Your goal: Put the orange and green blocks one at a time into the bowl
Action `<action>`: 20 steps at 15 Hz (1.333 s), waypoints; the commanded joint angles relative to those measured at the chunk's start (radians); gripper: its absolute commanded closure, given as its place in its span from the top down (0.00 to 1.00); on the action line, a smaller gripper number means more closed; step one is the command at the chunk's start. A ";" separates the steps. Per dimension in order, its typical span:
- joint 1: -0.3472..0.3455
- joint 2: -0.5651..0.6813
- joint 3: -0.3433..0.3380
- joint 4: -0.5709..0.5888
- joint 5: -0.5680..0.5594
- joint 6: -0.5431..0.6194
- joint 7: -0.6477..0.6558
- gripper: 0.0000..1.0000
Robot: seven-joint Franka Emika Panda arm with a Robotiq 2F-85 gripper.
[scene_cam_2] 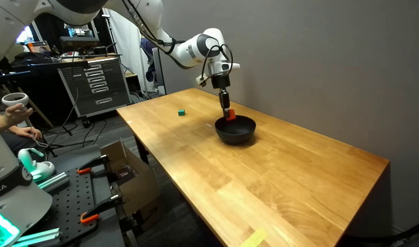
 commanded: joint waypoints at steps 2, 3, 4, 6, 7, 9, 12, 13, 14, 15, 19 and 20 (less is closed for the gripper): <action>-0.049 -0.013 0.090 -0.007 0.075 0.003 -0.019 0.85; -0.053 -0.013 0.122 -0.009 0.111 0.009 -0.029 0.92; -0.051 -0.014 0.149 -0.008 0.142 0.018 -0.031 0.99; -0.044 -0.014 0.208 -0.001 0.206 0.028 -0.052 1.00; -0.037 -0.011 0.232 0.004 0.231 0.036 -0.061 1.00; -0.026 0.002 0.276 0.014 0.280 0.044 -0.081 1.00; -0.004 0.028 0.318 0.023 0.338 0.065 -0.102 1.00; 0.007 0.038 0.324 0.025 0.349 0.071 -0.104 1.00; 0.020 0.048 0.326 0.027 0.354 0.077 -0.101 1.00; 0.032 0.058 0.329 0.029 0.359 0.090 -0.101 1.00; 0.073 0.106 0.319 0.046 0.349 0.126 -0.094 1.00; 0.081 0.116 0.317 0.052 0.345 0.138 -0.092 1.00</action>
